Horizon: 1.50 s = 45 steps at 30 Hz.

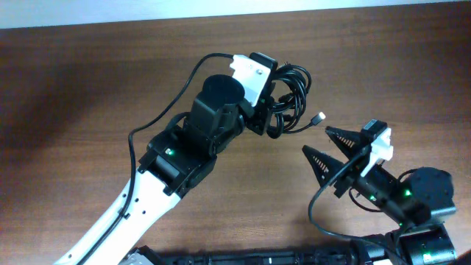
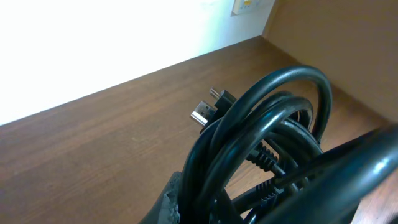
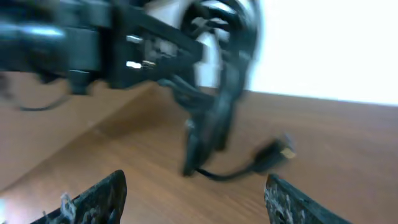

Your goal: Untangle cables

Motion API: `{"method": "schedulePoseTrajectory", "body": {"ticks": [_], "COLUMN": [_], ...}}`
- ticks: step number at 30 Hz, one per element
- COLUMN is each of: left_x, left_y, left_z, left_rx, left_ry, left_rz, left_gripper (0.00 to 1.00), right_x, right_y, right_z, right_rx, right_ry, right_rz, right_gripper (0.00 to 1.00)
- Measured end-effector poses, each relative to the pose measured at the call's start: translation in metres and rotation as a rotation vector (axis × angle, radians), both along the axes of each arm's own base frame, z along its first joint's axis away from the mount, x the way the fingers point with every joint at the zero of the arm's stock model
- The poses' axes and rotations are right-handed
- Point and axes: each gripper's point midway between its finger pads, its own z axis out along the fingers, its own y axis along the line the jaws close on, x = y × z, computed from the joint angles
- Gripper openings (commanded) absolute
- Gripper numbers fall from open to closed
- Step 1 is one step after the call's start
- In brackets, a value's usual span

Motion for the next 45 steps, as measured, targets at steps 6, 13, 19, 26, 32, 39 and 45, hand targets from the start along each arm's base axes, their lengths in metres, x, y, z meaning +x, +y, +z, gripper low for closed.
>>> {"method": "schedulePoseTrajectory", "body": {"ticks": [6, 13, 19, 26, 32, 39, 45], "left_x": [-0.002, -0.018, -0.024, -0.024, -0.023, -0.008, 0.000], "left_y": [-0.002, -0.019, -0.026, -0.027, -0.028, -0.016, -0.007], "left_z": [0.000, 0.003, 0.007, 0.010, 0.013, 0.013, 0.012], "left_rx": [0.008, -0.040, -0.066, -0.100, -0.148, -0.152, -0.190], "left_ry": [-0.007, 0.020, 0.023, 0.045, 0.072, 0.072, 0.099], "left_rz": [-0.021, -0.149, -0.196, -0.189, -0.167, -0.048, 0.043], "left_gripper": [0.00, 0.00, 0.00, 0.00, 0.00, 0.00, 0.00], "right_x": [-0.017, -0.020, -0.015, -0.001, 0.006, 0.003, 0.001], "right_y": [0.017, 0.019, 0.016, 0.014, 0.023, 0.028, 0.030], "right_z": [0.018, 0.018, 0.007, -0.006, -0.005, -0.007, -0.005], "right_rx": [0.022, 0.026, 0.023, 0.017, 0.029, 0.036, 0.039], "right_ry": [-0.075, -0.073, -0.019, 0.044, 0.045, 0.063, 0.054], "right_rz": [0.141, 0.164, 0.131, 0.101, 0.173, 0.216, 0.236], "right_gripper": [0.70, 0.70, 0.70, 0.70, 0.70, 0.70, 0.70]}}
